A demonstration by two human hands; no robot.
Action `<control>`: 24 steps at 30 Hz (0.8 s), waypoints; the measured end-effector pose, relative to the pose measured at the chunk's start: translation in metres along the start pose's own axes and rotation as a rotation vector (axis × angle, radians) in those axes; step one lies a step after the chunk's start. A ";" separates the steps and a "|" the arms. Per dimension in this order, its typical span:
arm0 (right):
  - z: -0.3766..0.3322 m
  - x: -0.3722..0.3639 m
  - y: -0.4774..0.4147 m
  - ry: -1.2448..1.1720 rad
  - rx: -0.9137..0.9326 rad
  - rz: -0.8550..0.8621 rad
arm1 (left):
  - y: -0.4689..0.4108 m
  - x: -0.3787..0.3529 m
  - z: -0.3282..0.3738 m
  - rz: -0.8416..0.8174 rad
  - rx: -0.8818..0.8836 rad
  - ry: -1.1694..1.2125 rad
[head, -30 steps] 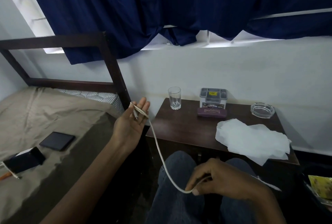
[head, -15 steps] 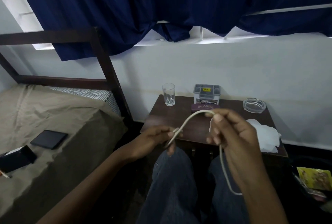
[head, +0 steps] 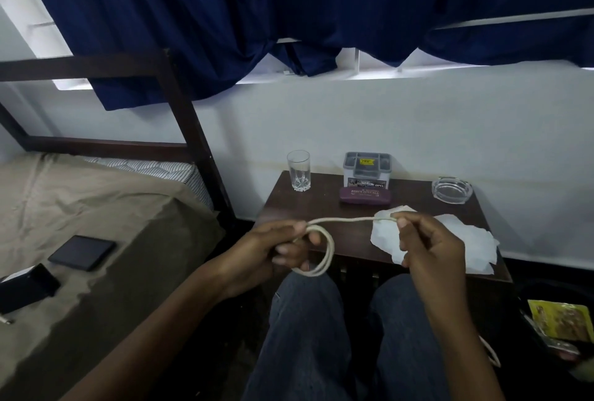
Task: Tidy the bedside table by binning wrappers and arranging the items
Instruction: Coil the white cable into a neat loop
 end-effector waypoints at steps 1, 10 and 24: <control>0.001 -0.004 0.000 0.012 0.000 -0.035 | -0.001 0.009 0.002 0.054 -0.012 0.085; 0.005 -0.035 0.006 0.395 0.087 -0.245 | 0.003 0.069 0.026 0.405 -0.254 0.525; -0.021 -0.118 0.069 0.380 0.265 -0.862 | 0.020 0.096 0.036 0.674 -0.468 0.481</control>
Point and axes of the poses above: each hand's wrist, its own y-axis away from the middle knuckle, its own x-axis out of the back of the hand, z = x × y, the point moved 10 cm from there along -y, towards the middle knuckle, and after that the axes turned 7 degrees about y, right-handed, at the moved point
